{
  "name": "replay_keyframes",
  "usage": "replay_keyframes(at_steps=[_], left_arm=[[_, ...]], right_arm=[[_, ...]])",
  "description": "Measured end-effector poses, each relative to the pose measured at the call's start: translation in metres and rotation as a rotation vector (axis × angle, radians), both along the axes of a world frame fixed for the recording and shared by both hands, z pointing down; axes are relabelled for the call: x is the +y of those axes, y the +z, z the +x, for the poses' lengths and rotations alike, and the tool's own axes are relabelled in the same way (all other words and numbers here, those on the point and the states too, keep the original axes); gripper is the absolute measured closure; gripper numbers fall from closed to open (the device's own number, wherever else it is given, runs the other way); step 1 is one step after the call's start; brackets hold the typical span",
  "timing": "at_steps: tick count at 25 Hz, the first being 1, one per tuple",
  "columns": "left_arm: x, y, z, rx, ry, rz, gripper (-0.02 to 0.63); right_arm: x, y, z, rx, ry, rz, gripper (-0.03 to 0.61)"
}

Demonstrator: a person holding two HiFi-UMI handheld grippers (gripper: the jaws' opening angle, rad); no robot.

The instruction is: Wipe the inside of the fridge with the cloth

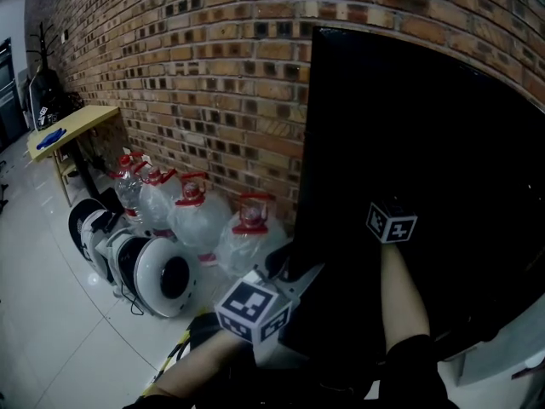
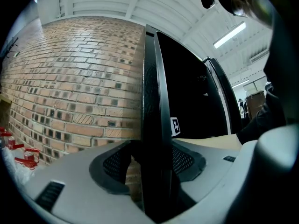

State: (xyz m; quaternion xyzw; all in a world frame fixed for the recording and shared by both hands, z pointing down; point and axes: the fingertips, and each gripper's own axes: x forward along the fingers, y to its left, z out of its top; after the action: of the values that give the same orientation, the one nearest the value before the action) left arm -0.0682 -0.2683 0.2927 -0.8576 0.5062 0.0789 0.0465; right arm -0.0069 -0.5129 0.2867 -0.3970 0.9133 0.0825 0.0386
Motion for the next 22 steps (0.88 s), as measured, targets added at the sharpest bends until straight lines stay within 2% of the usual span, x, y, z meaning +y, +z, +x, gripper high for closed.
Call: replay_keyframes(at_steps=[3,7,13,19,22], left_arm=[[0.007,-0.001,-0.005,0.024,0.019,0.009,0.371],[0.022,-0.010,-0.017,0.095,0.021,0.082,0.371],[0.035,-0.013,-0.028,0.163,0.021,0.081,0.371],[0.041,-0.014,-0.036,0.172,-0.003,0.074,0.371],[0.043,-0.015,-0.037,0.165,-0.013,0.072,0.371]], right_arm=[[0.032,-0.007,0.013,-0.091,-0.075,-0.009,0.499],[0.090,0.001,0.030,-0.169,-0.221,-0.008,0.499],[0.188,0.035,0.025,-0.105,-0.430,0.003,0.499],[0.238,0.064,-0.014,-0.032,-0.506,0.011,0.499],[0.243,0.068,-0.034,-0.017,-0.501,0.026,0.499]])
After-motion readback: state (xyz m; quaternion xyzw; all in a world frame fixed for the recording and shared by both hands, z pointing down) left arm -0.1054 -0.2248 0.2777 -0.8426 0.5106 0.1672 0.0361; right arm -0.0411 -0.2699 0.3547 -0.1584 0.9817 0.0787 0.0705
